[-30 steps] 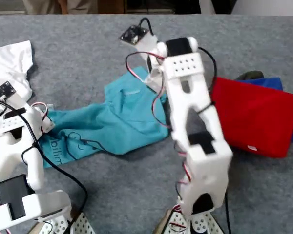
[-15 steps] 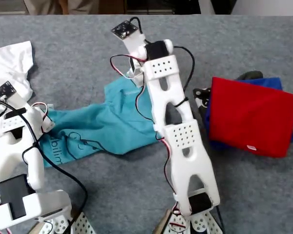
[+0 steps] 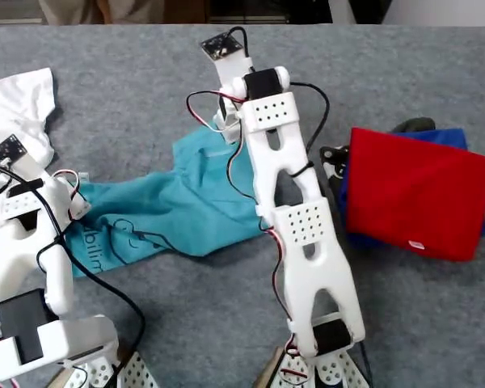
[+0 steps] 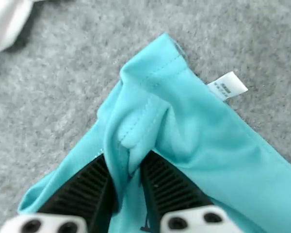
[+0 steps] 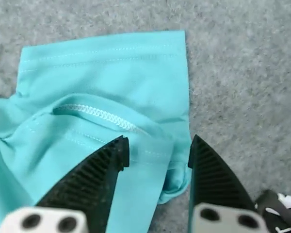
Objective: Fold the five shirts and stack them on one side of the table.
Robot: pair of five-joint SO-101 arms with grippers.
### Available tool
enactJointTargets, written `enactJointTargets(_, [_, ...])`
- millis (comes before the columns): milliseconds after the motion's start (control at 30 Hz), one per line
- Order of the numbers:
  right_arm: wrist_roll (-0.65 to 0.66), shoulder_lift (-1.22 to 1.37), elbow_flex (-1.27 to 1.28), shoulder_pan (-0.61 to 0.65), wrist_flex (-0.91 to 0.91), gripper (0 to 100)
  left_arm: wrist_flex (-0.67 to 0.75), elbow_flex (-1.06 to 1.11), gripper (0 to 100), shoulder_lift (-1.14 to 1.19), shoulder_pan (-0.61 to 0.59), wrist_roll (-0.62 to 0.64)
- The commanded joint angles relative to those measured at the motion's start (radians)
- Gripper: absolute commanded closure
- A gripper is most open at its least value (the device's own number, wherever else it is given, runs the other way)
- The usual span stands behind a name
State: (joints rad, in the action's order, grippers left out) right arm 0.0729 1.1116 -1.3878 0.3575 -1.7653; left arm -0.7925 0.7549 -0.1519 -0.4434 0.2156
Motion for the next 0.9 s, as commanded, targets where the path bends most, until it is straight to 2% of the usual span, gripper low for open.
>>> enactJointTargets(0, [-0.009,-0.033,0.019,-0.035,-0.011,78.6,0.015,-0.003,98,-0.035,-0.005,-0.002])
enactJointTargets(267, [-0.008,-0.030,0.022,-0.059,-0.011,78.9,0.015,-0.003,98,-0.035,-0.005,-0.002])
enactJointTargets(467, [-0.002,0.033,0.022,-0.053,-0.012,89.4,0.015,-0.003,98,-0.035,-0.005,-0.002])
enactJointTargets(867, [0.000,0.054,0.019,-0.053,-0.014,86.5,0.015,-0.003,98,-0.035,-0.005,-0.002])
